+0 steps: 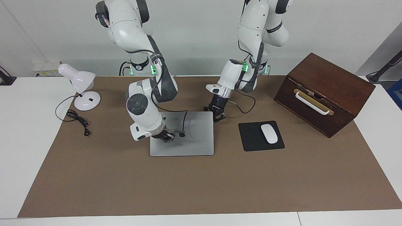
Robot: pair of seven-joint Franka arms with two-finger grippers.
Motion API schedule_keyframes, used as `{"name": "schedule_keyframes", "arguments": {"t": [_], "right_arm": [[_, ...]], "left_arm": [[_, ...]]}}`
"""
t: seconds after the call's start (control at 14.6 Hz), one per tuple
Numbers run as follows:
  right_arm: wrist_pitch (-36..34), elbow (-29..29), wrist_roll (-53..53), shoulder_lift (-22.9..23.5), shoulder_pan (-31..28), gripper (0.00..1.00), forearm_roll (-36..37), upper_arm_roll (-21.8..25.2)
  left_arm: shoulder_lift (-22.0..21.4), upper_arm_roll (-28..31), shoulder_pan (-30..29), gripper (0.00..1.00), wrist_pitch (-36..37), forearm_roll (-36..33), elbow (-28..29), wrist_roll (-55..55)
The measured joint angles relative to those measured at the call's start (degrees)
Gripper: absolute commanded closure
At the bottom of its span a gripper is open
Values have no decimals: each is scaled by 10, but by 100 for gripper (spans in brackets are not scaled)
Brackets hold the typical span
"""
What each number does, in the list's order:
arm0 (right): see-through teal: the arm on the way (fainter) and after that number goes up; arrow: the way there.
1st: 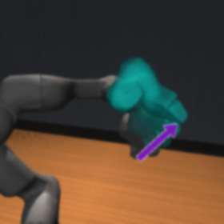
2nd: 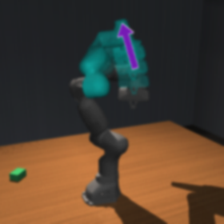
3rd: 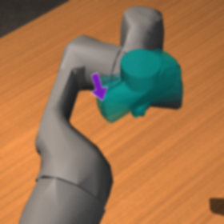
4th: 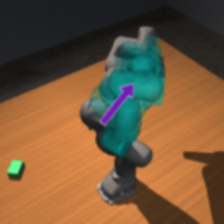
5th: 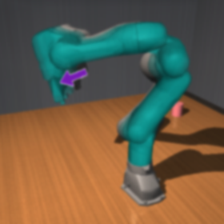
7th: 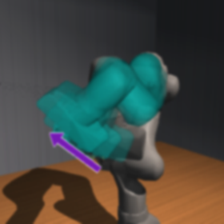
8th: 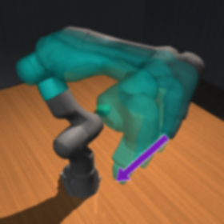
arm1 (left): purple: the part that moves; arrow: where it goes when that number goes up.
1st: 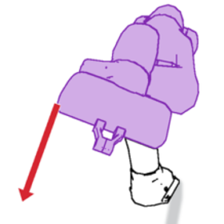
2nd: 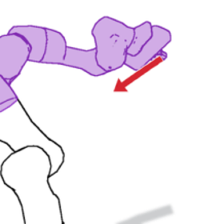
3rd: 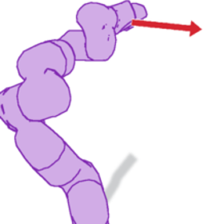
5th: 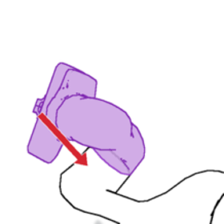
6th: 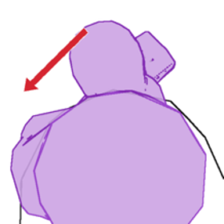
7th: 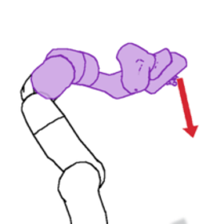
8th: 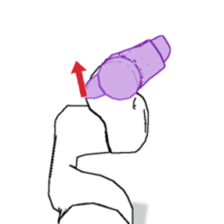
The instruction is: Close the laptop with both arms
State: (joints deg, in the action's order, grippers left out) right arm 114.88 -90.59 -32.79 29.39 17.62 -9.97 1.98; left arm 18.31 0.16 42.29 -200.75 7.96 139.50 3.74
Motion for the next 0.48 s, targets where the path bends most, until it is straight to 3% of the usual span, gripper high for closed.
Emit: {"name": "schedule_keyframes", "arguments": {"t": [0.48], "right_arm": [[24, -15, 0, 2, 0, 100, 0, 0]], "left_arm": [[0, 0, 0, 100, -1, 0, 0, 1]]}}
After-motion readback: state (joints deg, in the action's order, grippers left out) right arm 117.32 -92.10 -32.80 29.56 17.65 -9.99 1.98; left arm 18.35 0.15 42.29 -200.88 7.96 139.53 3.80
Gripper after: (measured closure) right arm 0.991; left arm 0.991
